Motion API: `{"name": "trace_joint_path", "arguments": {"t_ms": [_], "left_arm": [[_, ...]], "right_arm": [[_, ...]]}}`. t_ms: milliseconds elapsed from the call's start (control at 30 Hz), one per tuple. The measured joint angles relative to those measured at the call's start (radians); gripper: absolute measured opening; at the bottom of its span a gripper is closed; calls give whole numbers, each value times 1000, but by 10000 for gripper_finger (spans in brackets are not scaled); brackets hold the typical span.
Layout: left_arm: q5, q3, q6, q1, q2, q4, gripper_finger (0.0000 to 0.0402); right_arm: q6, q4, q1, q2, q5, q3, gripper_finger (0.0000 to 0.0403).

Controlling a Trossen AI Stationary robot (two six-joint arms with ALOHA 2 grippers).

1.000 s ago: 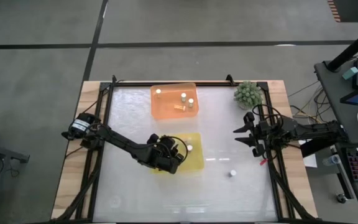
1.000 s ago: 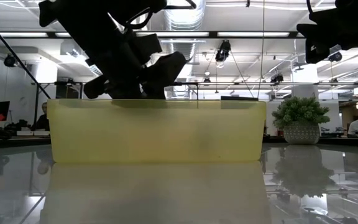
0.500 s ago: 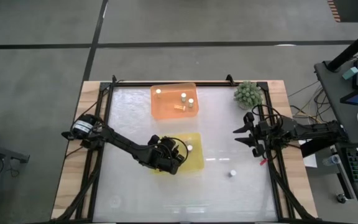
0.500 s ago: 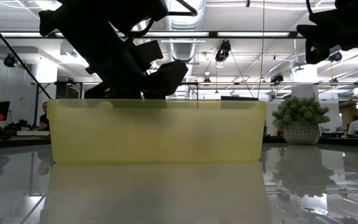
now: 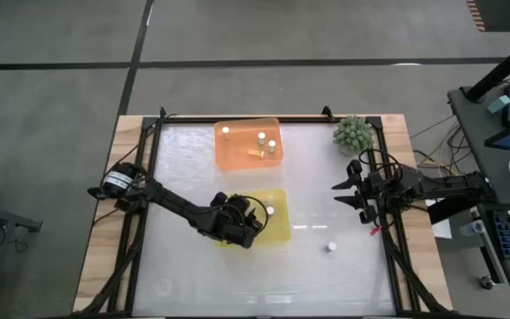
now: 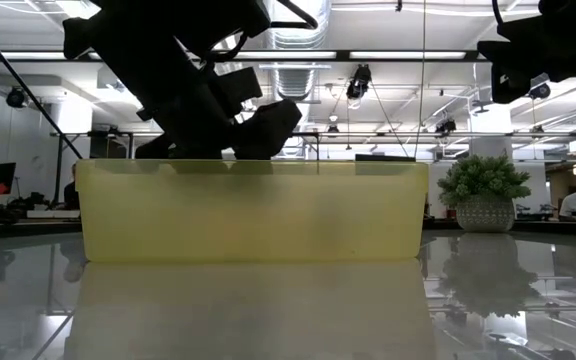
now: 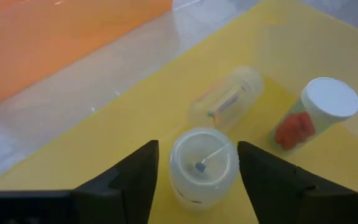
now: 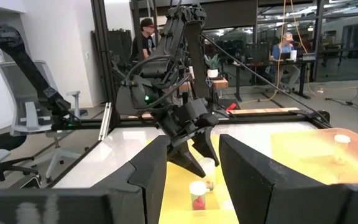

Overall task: Pick and place medicine bottles into bin by pill shape (circle, oval)
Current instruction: Put the transparent capsule bottle into the yellow bin, then put the blue capsule bottle into the yellow bin

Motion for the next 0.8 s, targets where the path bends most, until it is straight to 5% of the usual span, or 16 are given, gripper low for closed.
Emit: {"name": "trace_joint_path", "arguments": {"t_ms": [500,800], "left_arm": [[-3,8,225,-5,-190,2,212],[76,-9,785,-48,-357,137,212]], "right_arm": [[62,1,0,0,0,0,139],[190,-3,0,9,1,-5,139]]}}
